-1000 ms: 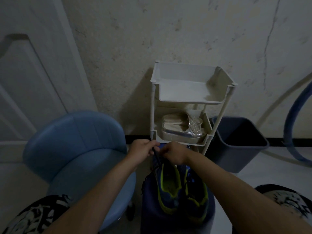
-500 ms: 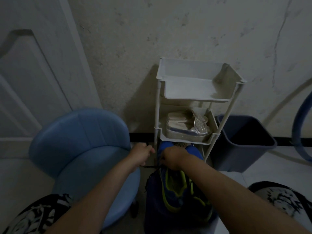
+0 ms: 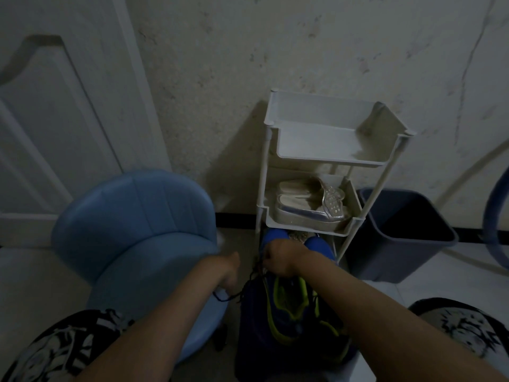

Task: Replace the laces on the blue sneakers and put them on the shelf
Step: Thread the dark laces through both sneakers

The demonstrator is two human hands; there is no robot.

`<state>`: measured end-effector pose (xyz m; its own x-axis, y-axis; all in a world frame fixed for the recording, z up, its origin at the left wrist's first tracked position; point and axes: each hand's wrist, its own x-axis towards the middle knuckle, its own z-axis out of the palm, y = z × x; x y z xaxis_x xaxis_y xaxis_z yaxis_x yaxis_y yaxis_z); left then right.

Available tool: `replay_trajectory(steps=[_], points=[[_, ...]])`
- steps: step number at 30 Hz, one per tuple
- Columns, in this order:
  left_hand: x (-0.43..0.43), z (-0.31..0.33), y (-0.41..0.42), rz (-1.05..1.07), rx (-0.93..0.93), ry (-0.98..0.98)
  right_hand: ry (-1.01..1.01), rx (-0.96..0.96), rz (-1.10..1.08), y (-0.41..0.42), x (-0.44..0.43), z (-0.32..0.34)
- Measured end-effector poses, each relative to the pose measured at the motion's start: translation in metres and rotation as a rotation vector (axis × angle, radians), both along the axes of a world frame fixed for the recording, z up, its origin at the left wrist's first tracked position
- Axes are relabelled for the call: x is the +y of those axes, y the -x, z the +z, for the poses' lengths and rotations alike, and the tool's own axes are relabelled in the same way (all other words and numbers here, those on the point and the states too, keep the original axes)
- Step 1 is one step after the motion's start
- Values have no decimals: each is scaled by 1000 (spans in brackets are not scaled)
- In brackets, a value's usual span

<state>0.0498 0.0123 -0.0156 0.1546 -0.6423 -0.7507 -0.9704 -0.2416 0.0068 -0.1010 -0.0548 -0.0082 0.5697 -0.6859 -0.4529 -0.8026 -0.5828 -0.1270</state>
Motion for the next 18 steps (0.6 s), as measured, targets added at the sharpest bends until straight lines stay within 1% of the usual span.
replay_trajectory(steps=[1,3,4,5,7,9,11,13,15,17,18], points=[[-2,3,1,-91,-65,7,-38,-54,-48,2,-3,0],[-4,13,5,-248,-178,79,-108,-169,-105,7,-6,4],[-5,16,7,-265,-178,123,-137,-242,-134,9,-7,7],[-7,18,8,-238,-142,160,-169,-336,-174,11,-6,10],[-11,20,10,-95,40,214,-291,-564,-291,16,-3,18],[-12,24,16,144,321,278,-459,-785,-387,21,1,27],[-13,31,28,354,611,332,-540,-945,-422,25,0,36],[-15,39,39,488,807,430,-579,-1047,-442,28,0,46],[-21,46,45,578,905,552,-606,-1126,-469,33,1,58],[-25,55,48,684,1019,610,-587,-1157,-458,38,1,66],[-26,59,50,738,1105,614,-575,-1170,-455,40,1,69]])
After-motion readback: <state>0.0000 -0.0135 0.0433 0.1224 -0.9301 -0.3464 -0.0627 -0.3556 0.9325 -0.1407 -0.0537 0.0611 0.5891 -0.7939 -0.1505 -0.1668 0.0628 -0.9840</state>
